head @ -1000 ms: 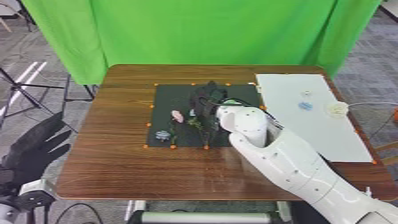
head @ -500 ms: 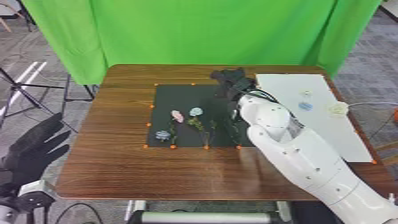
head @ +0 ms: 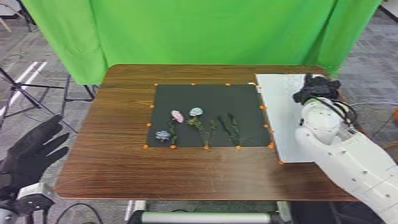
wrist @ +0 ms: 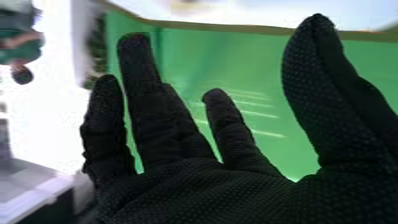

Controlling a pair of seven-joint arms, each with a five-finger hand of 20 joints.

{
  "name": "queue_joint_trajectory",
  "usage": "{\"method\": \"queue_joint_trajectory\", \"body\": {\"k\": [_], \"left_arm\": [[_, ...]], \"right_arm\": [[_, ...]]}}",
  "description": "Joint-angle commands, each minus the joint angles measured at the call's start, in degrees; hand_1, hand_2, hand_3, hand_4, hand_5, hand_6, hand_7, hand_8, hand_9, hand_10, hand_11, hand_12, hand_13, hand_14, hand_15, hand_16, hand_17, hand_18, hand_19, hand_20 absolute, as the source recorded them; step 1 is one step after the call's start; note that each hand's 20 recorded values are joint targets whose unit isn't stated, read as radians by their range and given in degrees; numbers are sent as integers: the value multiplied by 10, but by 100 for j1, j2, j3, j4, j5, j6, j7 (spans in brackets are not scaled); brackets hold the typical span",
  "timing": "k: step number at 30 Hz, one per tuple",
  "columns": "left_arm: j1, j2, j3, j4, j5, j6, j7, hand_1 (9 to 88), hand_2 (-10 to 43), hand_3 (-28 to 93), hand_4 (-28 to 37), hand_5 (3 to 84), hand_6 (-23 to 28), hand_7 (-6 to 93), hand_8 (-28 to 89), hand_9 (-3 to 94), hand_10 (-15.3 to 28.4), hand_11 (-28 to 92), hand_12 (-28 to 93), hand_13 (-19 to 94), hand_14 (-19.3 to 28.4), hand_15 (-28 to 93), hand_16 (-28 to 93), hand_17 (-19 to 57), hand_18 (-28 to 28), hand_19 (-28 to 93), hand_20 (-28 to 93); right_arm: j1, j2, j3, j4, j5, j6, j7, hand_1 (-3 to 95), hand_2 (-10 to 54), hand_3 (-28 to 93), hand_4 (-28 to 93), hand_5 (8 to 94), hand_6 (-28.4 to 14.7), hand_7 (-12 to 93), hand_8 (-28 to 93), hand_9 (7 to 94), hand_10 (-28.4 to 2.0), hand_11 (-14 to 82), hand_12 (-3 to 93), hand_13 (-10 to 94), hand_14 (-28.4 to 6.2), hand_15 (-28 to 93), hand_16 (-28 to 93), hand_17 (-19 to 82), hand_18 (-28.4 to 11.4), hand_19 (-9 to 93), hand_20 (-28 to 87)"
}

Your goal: Arrange flowers

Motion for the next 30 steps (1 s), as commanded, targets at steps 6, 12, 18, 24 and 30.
{"method": "queue_joint_trajectory", "body": {"k": [6,12,18,24,30], "left_arm": [[70,-19,-46,-22,6,19,2,239,-7,703,-267,217,6,179,-96,173,87,98,196,127,116,167,75,-128,178,346,97],[44,12,-42,-10,-3,18,-18,240,-6,703,-266,217,6,179,-96,174,88,99,196,127,116,168,75,-128,178,347,97],[43,52,-34,2,-10,19,-15,243,-3,702,-267,218,5,181,-96,174,87,102,196,128,115,169,74,-128,178,347,97],[73,32,-88,-5,-12,7,-49,243,-4,703,-266,221,4,184,-98,176,89,104,193,129,116,171,73,-128,178,348,97],[72,43,-81,-10,-2,3,-43,242,-3,703,-266,222,5,183,-98,176,89,104,191,129,116,171,71,-128,178,349,97]], "right_arm": [[-740,368,295,-267,88,-211,-307,272,-95,859,-283,325,-23,232,-122,484,-143,133,164,562,-64,487,200,137,-217,722,503],[-735,372,78,-12,-116,516,-710,281,-95,856,-283,383,-8,266,-140,550,-99,171,165,603,-50,523,211,155,-208,736,514],[-729,459,-296,291,-627,2286,-1146,387,-82,823,-282,545,42,391,-126,748,-59,204,244,713,-39,572,235,220,-194,771,530],[-850,443,-272,17,-658,2366,-1406,466,-93,825,-283,751,50,420,-43,911,-47,220,353,810,-27,611,268,272,-193,794,542],[-905,376,-226,-490,-644,2615,-1522,464,-95,838,-283,772,44,405,-33,924,-43,211,373,822,-21,613,274,280,-194,795,544]]}}
